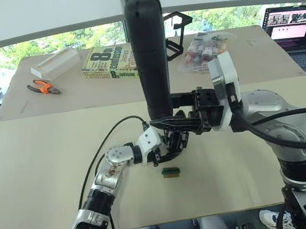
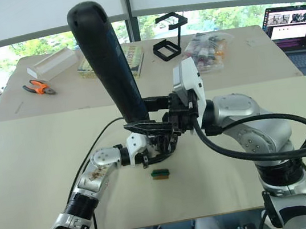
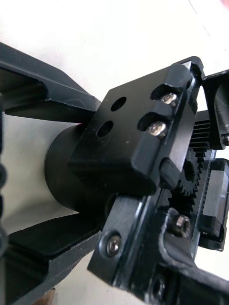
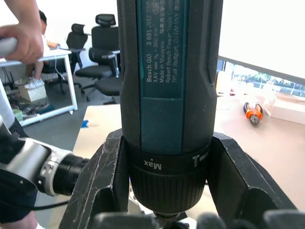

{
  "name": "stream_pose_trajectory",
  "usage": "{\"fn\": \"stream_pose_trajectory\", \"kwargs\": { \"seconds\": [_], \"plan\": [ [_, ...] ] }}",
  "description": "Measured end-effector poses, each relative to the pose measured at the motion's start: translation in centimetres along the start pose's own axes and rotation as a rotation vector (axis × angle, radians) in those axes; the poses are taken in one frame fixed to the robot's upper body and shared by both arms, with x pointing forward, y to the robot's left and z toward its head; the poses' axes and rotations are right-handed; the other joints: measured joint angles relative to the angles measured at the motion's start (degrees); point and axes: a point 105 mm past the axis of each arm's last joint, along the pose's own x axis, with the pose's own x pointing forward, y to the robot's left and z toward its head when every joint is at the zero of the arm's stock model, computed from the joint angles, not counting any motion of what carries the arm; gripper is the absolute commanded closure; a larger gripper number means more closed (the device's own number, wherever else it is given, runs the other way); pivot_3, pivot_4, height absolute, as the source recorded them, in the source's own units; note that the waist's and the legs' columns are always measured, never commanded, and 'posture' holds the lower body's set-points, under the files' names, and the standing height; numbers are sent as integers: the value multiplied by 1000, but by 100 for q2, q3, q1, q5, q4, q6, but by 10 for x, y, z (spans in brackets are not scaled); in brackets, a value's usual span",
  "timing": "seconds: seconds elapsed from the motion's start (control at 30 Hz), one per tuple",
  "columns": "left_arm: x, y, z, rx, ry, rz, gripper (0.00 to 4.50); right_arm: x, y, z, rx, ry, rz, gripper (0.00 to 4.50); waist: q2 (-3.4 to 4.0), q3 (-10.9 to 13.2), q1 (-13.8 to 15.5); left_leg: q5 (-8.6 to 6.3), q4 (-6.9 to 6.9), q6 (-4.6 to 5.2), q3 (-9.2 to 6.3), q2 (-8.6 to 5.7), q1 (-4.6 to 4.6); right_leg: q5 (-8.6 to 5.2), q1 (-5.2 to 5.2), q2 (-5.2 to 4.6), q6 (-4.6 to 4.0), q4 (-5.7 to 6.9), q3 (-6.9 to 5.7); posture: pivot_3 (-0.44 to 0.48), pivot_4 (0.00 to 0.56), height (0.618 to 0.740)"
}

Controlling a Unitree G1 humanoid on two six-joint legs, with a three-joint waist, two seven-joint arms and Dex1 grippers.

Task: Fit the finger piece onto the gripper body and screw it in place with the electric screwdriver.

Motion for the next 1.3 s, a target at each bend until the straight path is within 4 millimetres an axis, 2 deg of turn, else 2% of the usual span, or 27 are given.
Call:
{"fn": "stream_pose_trajectory", "kwargs": {
  "seconds": [0.5, 1.3],
  "plan": [
    [1, 0, 0, 2, -1, -3, 2224, 1, -2, -14, -43, 41, 1, 2610, 0, 0, 0, 0, 0, 0, 0, -2, -1, 0, 0, 0, 0, -2, 0, 0, 150, 740],
    [0, 0, 0, 4, 0, -3, 2224, -1, -5, -17, -39, 57, -1, 2610, 0, 0, 0, 0, 0, -1, 0, -2, 0, 0, 0, 0, 0, -1, 0, 0, 150, 740]
  ]
}}
